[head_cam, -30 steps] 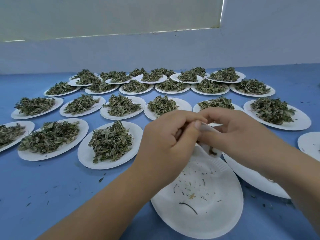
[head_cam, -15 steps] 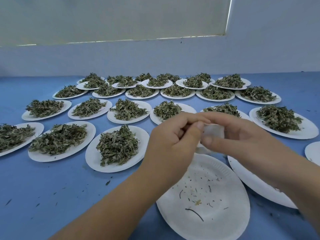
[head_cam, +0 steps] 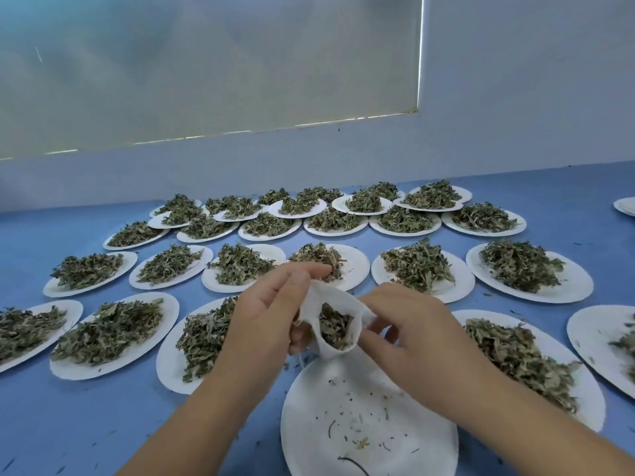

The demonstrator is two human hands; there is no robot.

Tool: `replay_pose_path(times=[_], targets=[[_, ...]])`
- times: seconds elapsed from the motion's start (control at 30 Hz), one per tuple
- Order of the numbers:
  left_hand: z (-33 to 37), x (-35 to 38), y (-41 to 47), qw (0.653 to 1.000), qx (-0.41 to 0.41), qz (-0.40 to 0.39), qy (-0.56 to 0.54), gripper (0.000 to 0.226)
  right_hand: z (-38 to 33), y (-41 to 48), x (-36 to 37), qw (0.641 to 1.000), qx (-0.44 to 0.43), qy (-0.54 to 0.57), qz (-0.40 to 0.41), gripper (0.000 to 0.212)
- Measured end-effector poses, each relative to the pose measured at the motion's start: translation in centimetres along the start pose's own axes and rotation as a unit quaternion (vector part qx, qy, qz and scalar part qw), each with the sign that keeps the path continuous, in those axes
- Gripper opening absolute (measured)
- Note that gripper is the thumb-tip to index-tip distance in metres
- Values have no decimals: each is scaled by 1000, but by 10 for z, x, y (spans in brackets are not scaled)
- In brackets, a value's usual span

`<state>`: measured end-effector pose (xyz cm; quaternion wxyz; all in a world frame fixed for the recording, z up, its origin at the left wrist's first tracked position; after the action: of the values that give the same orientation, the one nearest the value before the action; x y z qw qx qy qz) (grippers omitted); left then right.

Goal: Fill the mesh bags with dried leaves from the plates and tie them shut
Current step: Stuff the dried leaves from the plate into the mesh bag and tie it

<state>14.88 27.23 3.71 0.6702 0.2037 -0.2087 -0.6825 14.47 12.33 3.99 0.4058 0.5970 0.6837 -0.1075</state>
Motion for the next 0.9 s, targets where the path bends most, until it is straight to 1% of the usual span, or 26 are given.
replay_pose_path(times=[0.13,0.2,0.27,0.37,0.5,0.57,0.67,0.73,0.77,0.9], targets=[[0,-6,0,993,28,11,117,29,6,2,-6,1000,21,-5,19,10],[-2,-9,1,988,38,16,150,27,9,4,-8,999,36,12,28,11],[-2,-11,1,983,51,8,175,26,13,5,-14,995,60,63,41,11],[-1,-11,0,970,64,-18,233,44,18,5,-23,984,88,145,55,17],[0,-17,-3,967,53,-17,248,48,19,3,-32,967,106,224,59,22],[4,-18,-5,962,51,-28,268,47,13,2,-31,963,110,244,43,20],[16,-16,-12,941,66,-74,323,50,1,4,-23,955,110,274,6,23],[24,-25,-20,931,57,-94,348,54,-12,8,-14,949,112,294,-28,24],[29,-34,-24,929,49,-91,356,56,-19,10,-9,946,111,300,-47,24],[48,-91,-51,929,5,-41,369,59,-61,16,18,938,85,308,-131,25]])
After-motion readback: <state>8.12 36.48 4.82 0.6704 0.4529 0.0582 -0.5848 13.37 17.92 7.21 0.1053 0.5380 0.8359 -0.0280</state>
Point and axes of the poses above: each hand's wrist, its own y-axis towards the middle knuckle, its own x-axis out of the palm, z = x × y, the point moved 8 cm from there along y, towards the middle knuckle, and after that the axes turned 13 degrees about x, right-handed, at the moved point
